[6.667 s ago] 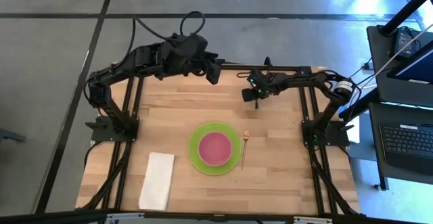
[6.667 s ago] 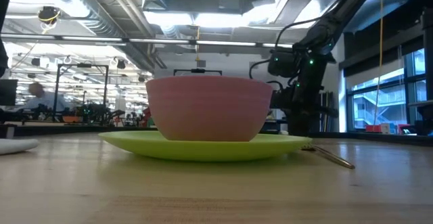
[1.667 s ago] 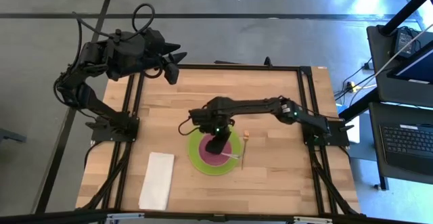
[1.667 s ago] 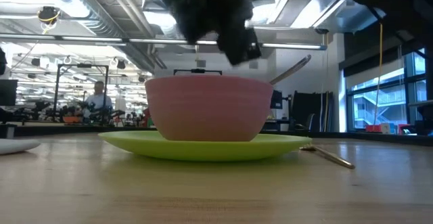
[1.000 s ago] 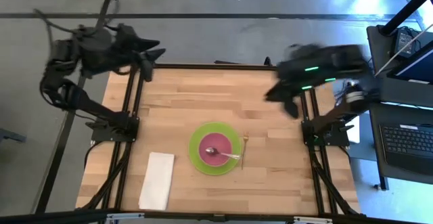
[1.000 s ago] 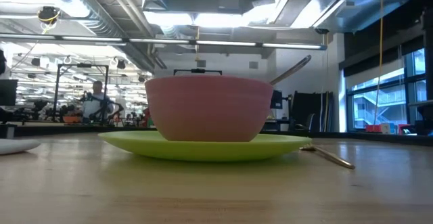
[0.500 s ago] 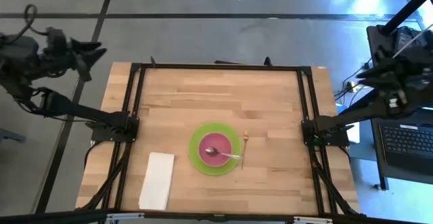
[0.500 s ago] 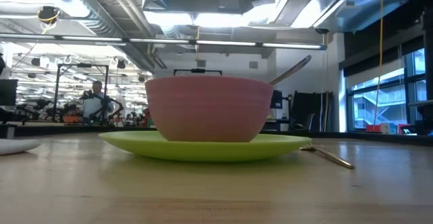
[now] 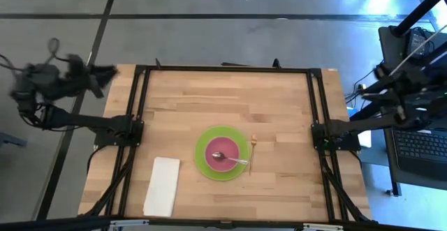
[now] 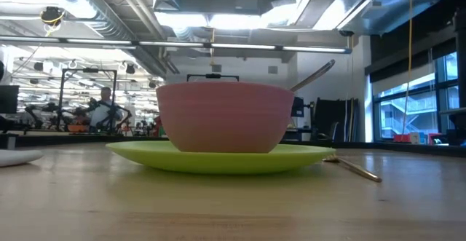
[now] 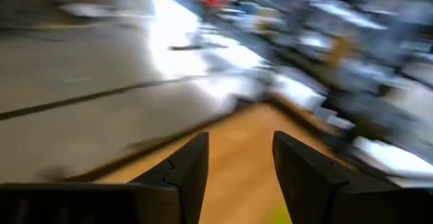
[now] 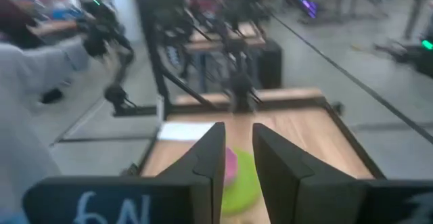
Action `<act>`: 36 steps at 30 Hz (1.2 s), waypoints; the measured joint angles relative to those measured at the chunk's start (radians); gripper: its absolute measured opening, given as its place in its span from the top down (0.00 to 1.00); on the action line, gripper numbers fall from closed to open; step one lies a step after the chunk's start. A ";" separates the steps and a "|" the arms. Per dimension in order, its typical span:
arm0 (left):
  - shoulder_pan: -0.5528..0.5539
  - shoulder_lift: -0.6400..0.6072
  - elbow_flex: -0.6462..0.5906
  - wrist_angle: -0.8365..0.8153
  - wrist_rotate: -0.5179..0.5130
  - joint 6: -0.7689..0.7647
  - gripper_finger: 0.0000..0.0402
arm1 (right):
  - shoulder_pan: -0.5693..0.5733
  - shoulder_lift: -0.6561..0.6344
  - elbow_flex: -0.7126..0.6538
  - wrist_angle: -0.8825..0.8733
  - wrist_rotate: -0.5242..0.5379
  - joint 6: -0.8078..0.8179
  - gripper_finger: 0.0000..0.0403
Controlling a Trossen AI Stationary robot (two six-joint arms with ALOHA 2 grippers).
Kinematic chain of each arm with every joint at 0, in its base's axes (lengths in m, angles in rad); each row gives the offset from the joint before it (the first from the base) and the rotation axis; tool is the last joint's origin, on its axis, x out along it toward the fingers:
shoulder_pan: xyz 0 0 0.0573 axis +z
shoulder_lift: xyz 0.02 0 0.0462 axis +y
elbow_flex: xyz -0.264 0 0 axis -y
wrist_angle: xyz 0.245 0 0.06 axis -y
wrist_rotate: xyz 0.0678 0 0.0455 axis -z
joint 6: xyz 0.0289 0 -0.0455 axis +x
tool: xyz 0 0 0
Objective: Set table place
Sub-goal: Return to Home Position
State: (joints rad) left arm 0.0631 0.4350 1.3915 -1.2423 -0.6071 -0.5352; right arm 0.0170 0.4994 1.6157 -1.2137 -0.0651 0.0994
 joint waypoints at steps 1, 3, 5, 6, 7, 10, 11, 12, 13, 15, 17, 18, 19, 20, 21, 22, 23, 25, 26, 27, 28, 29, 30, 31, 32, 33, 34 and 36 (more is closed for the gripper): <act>0.000 -0.023 -0.073 0.088 0.068 0.028 0.61 | 0.000 -0.032 -0.068 0.062 -0.024 0.000 0.81; 0.000 -0.064 -0.210 0.266 0.215 0.080 0.61 | 0.000 -0.091 -0.192 0.173 -0.079 0.001 0.81; 0.000 -0.099 -0.337 0.452 0.353 0.130 0.61 | 0.000 -0.147 -0.318 0.275 -0.130 0.023 0.81; 0.000 -0.111 -0.395 0.549 0.421 0.153 0.61 | 0.000 -0.172 -0.381 0.322 -0.151 0.039 0.81; 0.000 -0.120 -0.453 0.647 0.494 0.175 0.61 | 0.000 -0.196 -0.439 0.366 -0.168 0.060 0.81; 0.000 -0.137 -0.595 0.850 0.660 0.220 0.61 | 0.000 -0.267 -0.591 0.485 -0.199 0.128 0.81; 0.000 -0.144 -0.627 0.878 0.688 0.226 0.61 | 0.000 -0.288 -0.634 0.505 -0.202 0.161 0.81; 0.000 -0.151 -0.654 0.884 0.693 0.227 0.61 | 0.000 -0.305 -0.669 0.511 -0.198 0.202 0.81; 0.000 -0.156 -0.677 0.881 0.693 0.221 0.61 | 0.000 -0.320 -0.702 0.511 -0.186 0.252 0.81; 0.000 -0.162 -0.719 0.849 0.673 0.161 0.61 | 0.000 -0.349 -0.757 0.510 -0.173 0.358 0.81; 0.000 -0.164 -0.753 0.820 0.639 0.064 0.61 | 0.000 -0.367 -0.802 0.499 -0.175 0.448 0.81; 0.000 -0.164 -0.770 0.813 0.626 0.011 0.61 | 0.000 -0.371 -0.825 0.488 -0.176 0.483 0.81; 0.000 -0.164 -0.790 0.809 0.623 -0.030 0.61 | 0.000 -0.374 -0.849 0.488 -0.173 0.502 0.81; 0.000 -0.164 -0.811 0.806 0.620 -0.062 0.61 | 0.000 -0.375 -0.874 0.492 -0.164 0.515 0.81; 0.000 -0.163 -0.830 0.804 0.620 -0.081 0.61 | 0.000 -0.375 -0.898 0.501 -0.149 0.525 0.81; 0.000 -0.163 -0.849 0.806 0.620 -0.088 0.61 | 0.000 -0.374 -0.923 0.517 -0.142 0.525 0.81; 0.000 -0.164 -0.866 0.807 0.617 -0.088 0.61 | 0.000 -0.372 -0.945 0.525 -0.134 0.520 0.81; 0.000 -0.164 -0.894 0.807 0.592 -0.089 0.61 | 0.000 -0.370 -0.976 0.529 -0.096 0.476 0.81; -0.001 -0.163 -0.904 0.811 0.558 -0.090 0.61 | 0.000 -0.371 -0.989 0.548 -0.068 0.470 0.81; 0.000 -0.164 -0.915 0.827 0.524 -0.085 0.61 | 0.000 -0.372 -0.999 0.569 -0.060 0.468 0.81; 0.000 -0.164 -0.928 0.856 0.495 -0.066 0.61 | 0.000 -0.374 -1.008 0.573 -0.069 0.455 0.81; 0.000 -0.164 -0.940 0.892 0.481 -0.039 0.61 | 0.000 -0.377 -1.019 0.579 -0.104 0.438 0.81; 0.000 -0.164 -0.949 0.939 0.479 -0.003 0.61 | 0.000 -0.380 -1.031 0.616 -0.147 0.416 0.81; 0.000 -0.168 -0.956 0.993 0.495 0.036 0.61 | 0.000 -0.387 -1.042 0.674 -0.196 0.395 0.81; 0.000 -0.173 -0.963 1.045 0.528 0.075 0.61 | 0.000 -0.398 -1.058 0.742 -0.244 0.378 0.81; 0.000 -0.178 -0.972 1.093 0.571 0.115 0.61 | 0.000 -0.412 -1.076 0.804 -0.287 0.364 0.81; 0.000 -0.181 -0.981 1.133 0.618 0.153 0.61 | 0.000 -0.426 -1.092 0.850 -0.324 0.349 0.81; 0.000 -0.199 -1.000 1.159 0.710 0.209 0.61 | 0.000 -0.465 -1.123 0.876 -0.355 0.326 0.81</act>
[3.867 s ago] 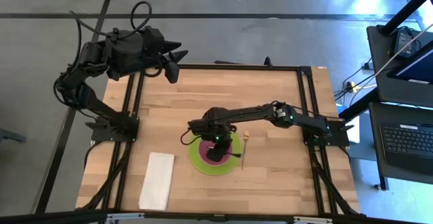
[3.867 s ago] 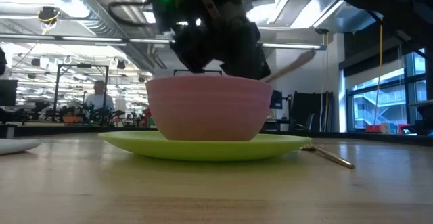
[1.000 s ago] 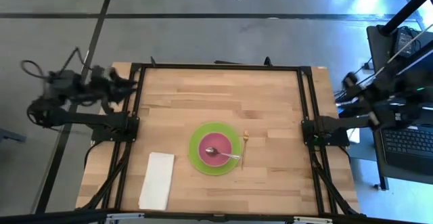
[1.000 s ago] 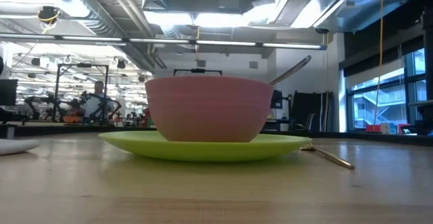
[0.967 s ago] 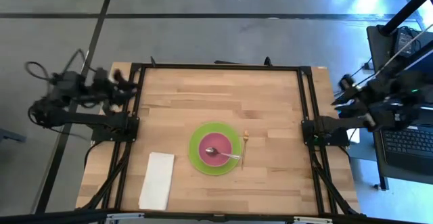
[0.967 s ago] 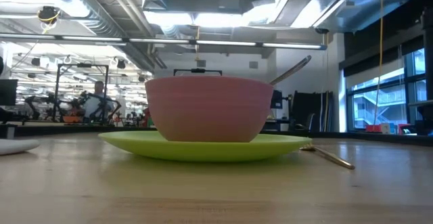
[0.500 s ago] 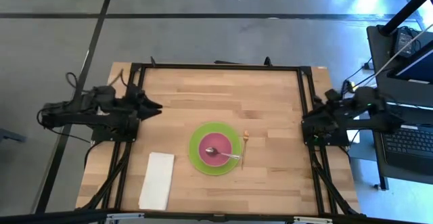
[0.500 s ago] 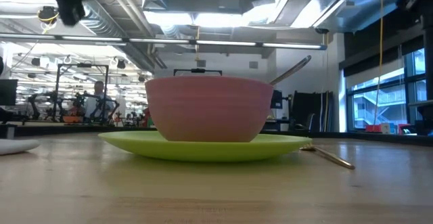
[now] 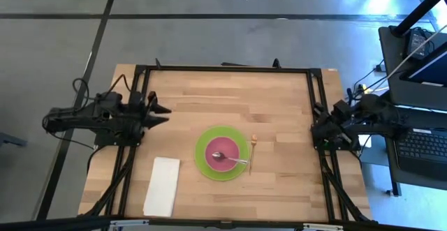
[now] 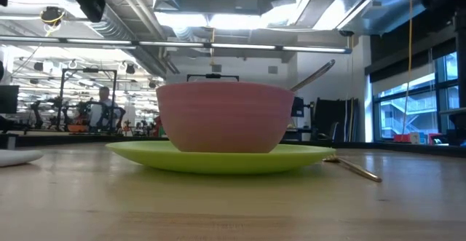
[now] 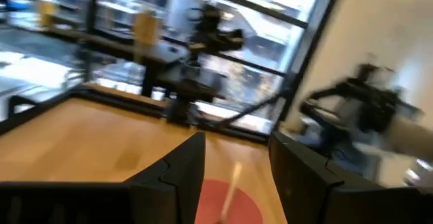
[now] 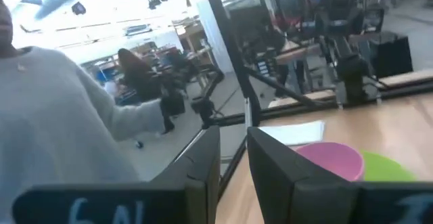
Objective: Set table place
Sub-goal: Return to Home Position
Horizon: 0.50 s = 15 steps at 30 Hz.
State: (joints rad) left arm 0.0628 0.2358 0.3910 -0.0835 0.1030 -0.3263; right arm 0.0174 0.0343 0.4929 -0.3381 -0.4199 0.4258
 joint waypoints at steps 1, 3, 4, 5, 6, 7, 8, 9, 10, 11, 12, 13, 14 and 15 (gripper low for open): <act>0.000 -0.012 -0.007 0.000 0.030 0.011 0.61 | 0.000 -0.025 -0.014 -0.001 0.000 -0.001 0.81; 0.000 -0.045 -0.023 -0.002 0.043 0.008 0.61 | 0.000 -0.029 -0.030 0.003 0.001 0.022 0.81; 0.000 -0.064 -0.032 -0.013 0.042 -0.002 0.61 | 0.000 -0.027 -0.034 -0.024 0.000 0.038 0.81; 0.000 -0.084 -0.045 -0.013 0.039 -0.006 0.61 | 0.000 -0.026 -0.039 -0.034 0.001 0.043 0.81; 0.000 -0.100 -0.056 -0.006 0.040 -0.010 0.61 | 0.000 -0.025 -0.041 -0.019 0.001 0.049 0.81; 0.000 -0.122 -0.064 -0.003 0.040 -0.012 0.61 | 0.000 -0.030 -0.041 -0.013 0.001 0.063 0.81; 0.000 -0.146 -0.073 -0.001 0.040 -0.012 0.61 | 0.000 -0.031 -0.038 -0.011 0.000 0.066 0.81; 0.000 -0.165 -0.076 0.007 0.043 -0.011 0.61 | 0.000 -0.027 -0.028 -0.007 0.000 0.053 0.81; 0.000 -0.183 -0.076 0.013 0.046 -0.006 0.61 | 0.000 -0.028 -0.019 0.000 0.000 0.028 0.81; 0.000 -0.207 -0.077 -0.001 0.046 0.003 0.61 | 0.000 -0.030 -0.007 0.006 0.000 -0.008 0.81; 0.000 -0.225 -0.077 -0.012 0.046 0.017 0.61 | 0.000 -0.030 0.004 0.013 -0.002 -0.040 0.81; 0.000 -0.235 -0.078 -0.017 0.046 0.028 0.61 | 0.000 -0.030 0.012 0.011 -0.001 -0.065 0.81; 0.000 -0.231 -0.077 -0.008 0.046 0.039 0.61 | 0.000 -0.030 0.017 0.008 0.000 -0.082 0.81; 0.000 -0.231 -0.077 -0.010 0.046 0.045 0.61 | 0.000 -0.029 0.019 0.008 0.000 -0.093 0.81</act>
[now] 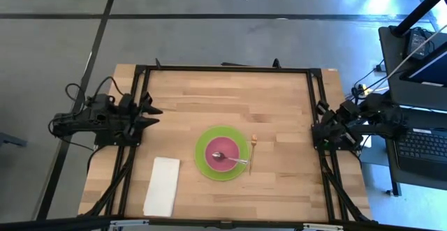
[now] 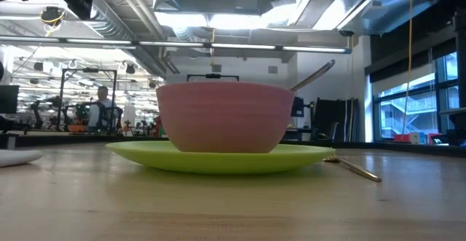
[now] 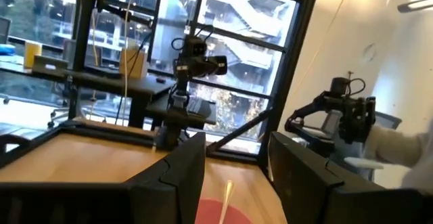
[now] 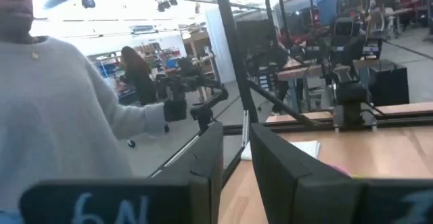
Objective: Set table place
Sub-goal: Return to Home Position
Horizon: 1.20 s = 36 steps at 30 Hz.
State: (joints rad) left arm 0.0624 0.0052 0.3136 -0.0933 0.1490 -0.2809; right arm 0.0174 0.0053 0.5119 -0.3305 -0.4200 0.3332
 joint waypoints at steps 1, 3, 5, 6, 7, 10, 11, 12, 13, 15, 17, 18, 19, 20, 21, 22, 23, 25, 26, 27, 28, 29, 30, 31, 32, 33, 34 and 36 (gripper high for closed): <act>0.000 -0.001 -0.001 -0.005 0.000 0.003 0.61 | 0.000 0.000 0.000 -0.001 0.000 -0.003 0.81; 0.000 -0.001 -0.001 -0.020 -0.001 0.003 0.61 | 0.000 -0.001 0.000 -0.003 0.002 0.000 0.81; 0.000 0.000 -0.001 -0.037 0.001 0.005 0.61 | 0.000 -0.001 -0.010 0.000 0.006 -0.002 0.81; 0.000 0.000 -0.001 -0.030 0.007 0.016 0.61 | 0.000 -0.001 -0.020 0.000 0.014 -0.002 0.81; 0.000 -0.001 -0.001 -0.024 0.018 0.031 0.61 | 0.000 -0.001 -0.030 -0.004 0.020 -0.001 0.81; 0.000 -0.001 -0.001 -0.033 0.041 0.082 0.61 | 0.000 -0.001 -0.063 0.001 0.037 0.001 0.81; 0.000 -0.001 -0.001 -0.035 0.050 0.099 0.61 | 0.000 -0.001 -0.078 0.012 0.038 0.002 0.81; 0.000 -0.001 -0.001 -0.038 0.064 0.113 0.61 | 0.000 -0.001 -0.097 0.033 0.038 0.002 0.81; 0.000 -0.001 -0.001 -0.041 0.085 0.129 0.61 | 0.000 0.000 -0.116 0.062 0.037 0.002 0.81; 0.000 -0.001 -0.001 -0.041 0.132 0.147 0.61 | 0.000 -0.001 -0.161 0.142 0.036 0.002 0.81; 0.000 -0.001 -0.001 -0.041 0.171 0.153 0.61 | 0.000 -0.001 -0.212 0.221 0.033 0.022 0.81; 0.000 -0.001 -0.001 -0.040 0.180 0.153 0.61 | 0.000 -0.001 -0.237 0.253 0.033 0.036 0.81; 0.000 -0.001 -0.001 -0.038 0.183 0.153 0.61 | 0.000 -0.001 -0.261 0.285 0.034 0.058 0.81; 0.000 -0.001 -0.001 -0.038 0.183 0.153 0.61 | 0.000 -0.001 -0.285 0.321 0.034 0.080 0.81; 0.000 -0.001 -0.001 -0.039 0.183 0.153 0.61 | 0.000 -0.001 -0.310 0.353 0.035 0.095 0.81; 0.000 -0.001 -0.001 -0.041 0.180 0.153 0.61 | 0.000 -0.001 -0.335 0.393 0.034 0.108 0.81; 0.000 -0.001 -0.001 -0.041 0.170 0.153 0.61 | 0.000 -0.001 -0.360 0.436 0.034 0.108 0.81; 0.000 -0.001 -0.001 -0.044 0.129 0.153 0.61 | 0.000 -0.001 -0.410 0.532 0.034 0.106 0.81; 0.000 -0.001 -0.001 -0.046 0.102 0.153 0.61 | 0.000 -0.001 -0.435 0.576 0.034 0.108 0.81; 0.000 -0.001 -0.001 -0.047 0.078 0.153 0.61 | 0.000 -0.001 -0.459 0.616 0.034 0.113 0.81; 0.000 -0.001 -0.001 -0.048 0.056 0.153 0.61 | 0.000 -0.001 -0.480 0.652 0.034 0.126 0.81; 0.000 -0.001 -0.001 -0.047 0.036 0.153 0.61 | 0.000 -0.001 -0.500 0.688 0.034 0.137 0.81; 0.000 -0.001 -0.001 -0.048 0.018 0.153 0.61 | 0.000 0.000 -0.506 0.688 0.034 0.146 0.81; 0.000 -0.001 -0.001 -0.047 0.000 0.152 0.61 | 0.000 0.000 -0.504 0.678 0.035 0.158 0.81; 0.000 -0.001 -0.001 -0.046 -0.016 0.141 0.61 | -0.001 0.000 -0.503 0.674 0.040 0.160 0.81; 0.000 -0.001 -0.001 -0.045 -0.029 0.130 0.61 | -0.001 0.000 -0.503 0.674 0.050 0.160 0.81; 0.000 -0.001 -0.006 -0.036 -0.035 0.125 0.61 | -0.001 0.000 -0.503 0.677 0.058 0.156 0.81; 0.000 -0.001 -0.039 0.005 -0.035 0.122 0.61 | -0.001 0.000 -0.502 0.680 0.060 0.133 0.81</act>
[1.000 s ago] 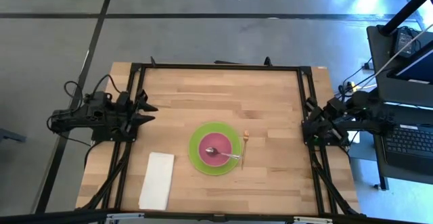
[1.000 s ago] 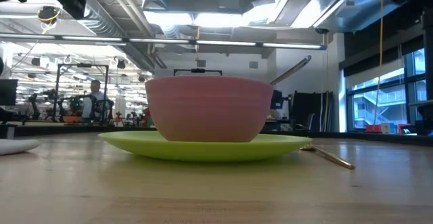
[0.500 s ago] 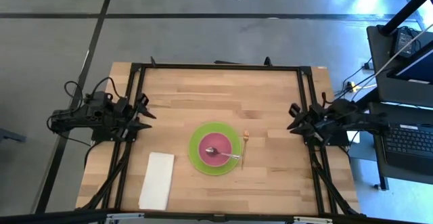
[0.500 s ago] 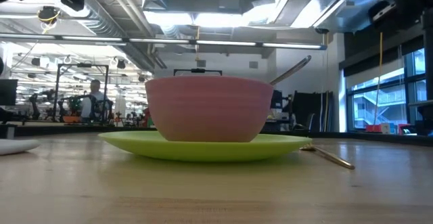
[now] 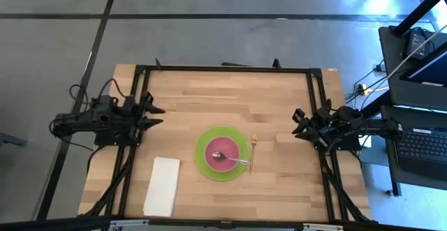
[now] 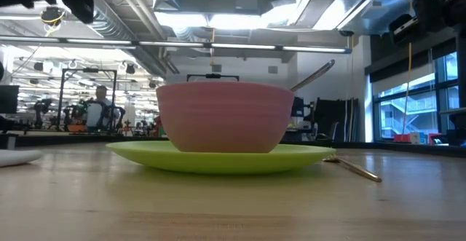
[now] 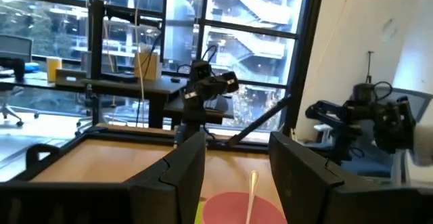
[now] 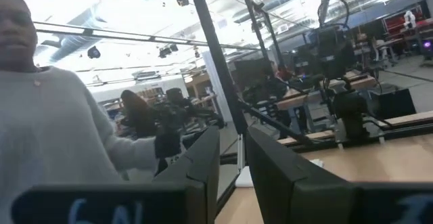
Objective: Set table place
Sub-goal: Return to Home Position
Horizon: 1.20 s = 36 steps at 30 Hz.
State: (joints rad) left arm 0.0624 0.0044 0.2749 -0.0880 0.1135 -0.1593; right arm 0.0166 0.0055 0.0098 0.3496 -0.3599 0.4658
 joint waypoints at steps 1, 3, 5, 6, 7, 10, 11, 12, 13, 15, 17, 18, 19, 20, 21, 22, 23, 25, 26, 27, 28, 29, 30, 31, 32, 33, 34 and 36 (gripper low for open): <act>0.000 0.000 -0.024 0.028 0.001 -0.002 0.61 | 0.000 0.000 0.000 -0.001 0.000 -0.004 0.81; 0.000 0.000 -0.083 0.102 0.004 -0.012 0.61 | 0.000 0.000 0.000 -0.001 0.000 -0.003 0.81; 0.000 0.000 -0.142 0.175 0.006 -0.026 0.61 | 0.000 0.000 0.000 -0.001 0.000 0.000 0.81; 0.000 0.000 -0.169 0.203 0.006 -0.037 0.61 | 0.000 0.000 0.000 -0.001 0.000 0.000 0.81; 0.000 0.001 -0.190 0.229 0.007 -0.043 0.61 | 0.000 0.000 0.000 -0.001 0.000 -0.002 0.81; 0.000 0.000 -0.223 0.293 0.007 -0.044 0.61 | 0.000 0.000 0.000 -0.003 0.000 -0.004 0.81; 0.000 0.000 -0.228 0.298 0.007 -0.038 0.61 | 0.000 0.000 0.001 -0.006 0.000 -0.005 0.81; 0.000 0.000 -0.233 0.295 0.007 -0.028 0.61 | 0.000 0.000 0.001 -0.012 0.000 -0.007 0.81; 0.000 0.000 -0.237 0.293 0.007 -0.019 0.61 | 0.000 0.000 0.001 -0.021 0.000 -0.016 0.81; 0.000 0.000 -0.251 0.295 0.008 -0.018 0.61 | 0.000 0.000 0.001 -0.044 0.000 -0.030 0.81; 0.000 0.000 -0.267 0.286 0.008 -0.023 0.61 | 0.000 0.000 0.001 -0.069 0.001 -0.025 0.81; 0.000 0.001 -0.267 0.286 0.008 -0.025 0.61 | 0.000 0.000 0.001 -0.080 0.001 -0.018 0.81; 0.000 0.000 -0.267 0.287 0.008 -0.025 0.61 | 0.000 0.000 0.001 -0.088 0.001 -0.005 0.81; 0.000 0.001 -0.267 0.288 0.008 -0.024 0.61 | 0.000 0.000 0.001 -0.097 0.001 0.003 0.81; 0.000 0.001 -0.267 0.284 0.008 -0.015 0.61 | 0.000 0.000 0.001 -0.104 0.001 0.011 0.81; 0.000 0.001 -0.267 0.283 0.008 -0.003 0.61 | 0.000 0.000 0.001 -0.107 0.001 0.021 0.81; 0.000 0.001 -0.267 0.282 0.008 0.008 0.61 | 0.000 0.000 0.001 -0.107 0.001 0.024 0.81; 0.000 0.001 -0.267 0.250 0.006 0.014 0.61 | 0.000 0.000 0.001 -0.109 0.001 0.025 0.81; 0.000 0.001 -0.267 0.219 -0.001 0.012 0.61 | 0.000 0.000 0.001 -0.109 0.001 0.025 0.81; 0.000 0.001 -0.267 0.187 -0.012 0.007 0.61 | 0.000 0.000 0.001 -0.109 0.001 0.027 0.81; 0.000 0.001 -0.267 0.155 -0.026 0.003 0.61 | 0.000 0.000 0.001 -0.109 0.001 0.027 0.81; 0.000 0.001 -0.267 0.128 -0.043 -0.010 0.61 | 0.000 0.000 0.001 -0.109 0.001 0.026 0.81; 0.000 0.001 -0.267 0.111 -0.059 -0.024 0.61 | 0.000 0.000 0.001 -0.109 0.001 0.026 0.81; 0.000 0.002 -0.267 0.108 -0.073 -0.039 0.61 | 0.000 0.000 0.001 -0.109 0.001 0.026 0.81; 0.000 0.002 -0.267 0.107 -0.079 -0.044 0.61 | 0.000 0.000 0.001 -0.109 0.001 0.027 0.81; 0.000 0.003 -0.267 0.107 -0.079 -0.046 0.61 | 0.000 0.000 0.001 -0.109 0.001 0.026 0.81; 0.000 0.003 -0.267 0.107 -0.078 -0.046 0.61 | 0.000 0.000 0.001 -0.109 0.001 0.025 0.81; 0.000 0.003 -0.267 0.107 -0.078 -0.043 0.61 | 0.001 0.000 0.001 -0.109 0.001 0.026 0.81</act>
State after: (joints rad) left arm 0.0624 0.0071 0.0078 0.0189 0.0353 -0.2027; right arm 0.0173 0.0055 0.0109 0.2405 -0.3592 0.4923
